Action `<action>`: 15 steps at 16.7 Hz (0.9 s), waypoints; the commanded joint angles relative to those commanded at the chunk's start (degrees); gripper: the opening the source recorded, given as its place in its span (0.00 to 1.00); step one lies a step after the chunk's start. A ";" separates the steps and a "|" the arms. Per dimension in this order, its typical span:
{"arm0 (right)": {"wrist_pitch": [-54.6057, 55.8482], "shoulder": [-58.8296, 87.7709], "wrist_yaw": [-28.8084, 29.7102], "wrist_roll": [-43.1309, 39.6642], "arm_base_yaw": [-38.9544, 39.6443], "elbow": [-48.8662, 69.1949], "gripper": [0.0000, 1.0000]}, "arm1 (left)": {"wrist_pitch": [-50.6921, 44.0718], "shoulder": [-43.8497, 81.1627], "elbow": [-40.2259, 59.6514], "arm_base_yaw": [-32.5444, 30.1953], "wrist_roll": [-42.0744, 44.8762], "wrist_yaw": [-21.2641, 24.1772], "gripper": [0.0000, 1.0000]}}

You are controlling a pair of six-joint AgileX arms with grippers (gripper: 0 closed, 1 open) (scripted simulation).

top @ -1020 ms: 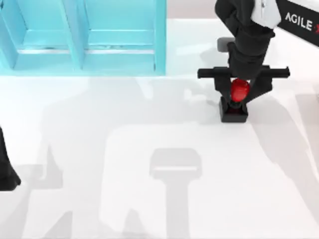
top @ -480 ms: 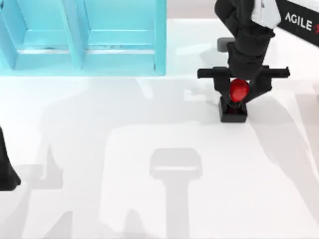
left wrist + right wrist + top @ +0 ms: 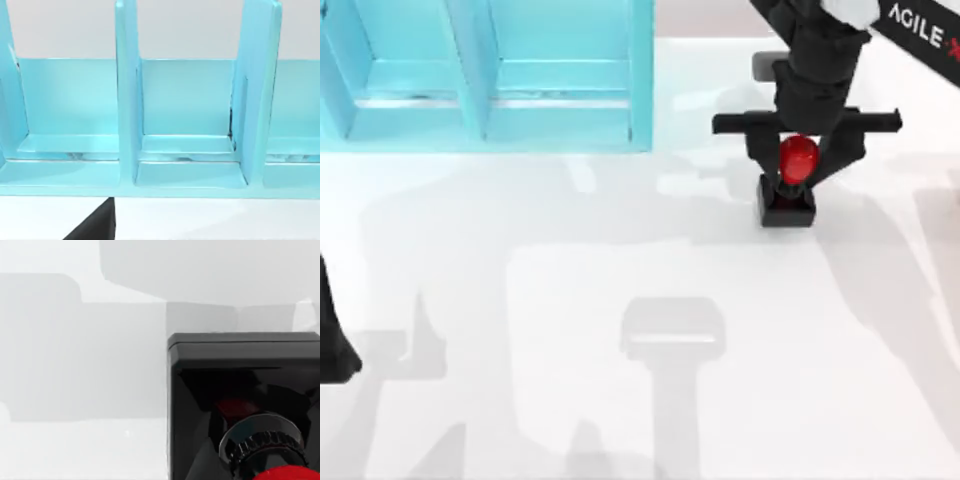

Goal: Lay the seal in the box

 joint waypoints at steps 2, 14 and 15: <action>-4.41 1.80 0.04 0.25 -0.09 5.88 0.00 | 0.00 0.00 0.00 0.00 0.00 0.00 1.00; -22.13 5.68 0.11 0.13 -0.56 28.64 0.00 | 0.00 0.00 0.00 0.00 0.00 0.00 1.00; -22.13 5.68 0.11 0.13 -0.56 28.64 0.00 | 0.00 0.00 0.00 0.00 0.00 0.00 1.00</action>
